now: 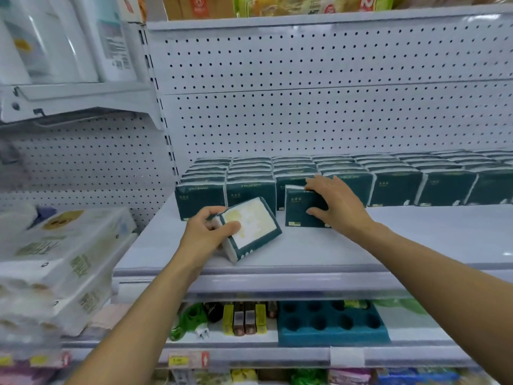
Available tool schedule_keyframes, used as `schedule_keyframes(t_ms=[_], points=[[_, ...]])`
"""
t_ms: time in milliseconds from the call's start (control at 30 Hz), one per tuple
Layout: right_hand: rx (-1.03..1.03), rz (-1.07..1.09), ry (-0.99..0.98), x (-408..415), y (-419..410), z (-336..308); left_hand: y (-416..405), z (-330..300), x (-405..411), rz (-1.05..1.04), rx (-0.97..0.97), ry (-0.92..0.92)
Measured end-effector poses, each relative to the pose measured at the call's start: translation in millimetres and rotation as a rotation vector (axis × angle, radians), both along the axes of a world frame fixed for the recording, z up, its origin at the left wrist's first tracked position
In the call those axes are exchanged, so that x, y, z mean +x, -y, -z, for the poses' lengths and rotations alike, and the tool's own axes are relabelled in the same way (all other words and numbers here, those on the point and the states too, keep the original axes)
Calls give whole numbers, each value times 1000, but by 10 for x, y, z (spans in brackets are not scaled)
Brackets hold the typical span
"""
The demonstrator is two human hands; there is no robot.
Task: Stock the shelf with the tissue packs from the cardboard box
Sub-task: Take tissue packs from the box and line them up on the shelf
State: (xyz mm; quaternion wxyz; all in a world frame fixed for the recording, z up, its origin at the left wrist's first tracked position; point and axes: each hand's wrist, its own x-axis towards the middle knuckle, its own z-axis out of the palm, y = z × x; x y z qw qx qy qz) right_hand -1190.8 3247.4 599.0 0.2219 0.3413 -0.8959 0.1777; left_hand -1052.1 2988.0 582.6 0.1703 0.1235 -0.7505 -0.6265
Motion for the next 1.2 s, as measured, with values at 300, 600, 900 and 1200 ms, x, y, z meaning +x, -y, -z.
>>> schedule_keyframes(t_ms=[300,600,900,1200], points=[[17,-13,-76,-306,164,70,34,-21,-133,84,96,20],[47,-120,-300,-212,82,76,-84,-69,-202,64,175,5],[-532,-308,214,548,-14,-37,-501,-272,-192,149,411,44],[-818,-202,607,595,-401,-240,-842,-253,-216,294,268,14]])
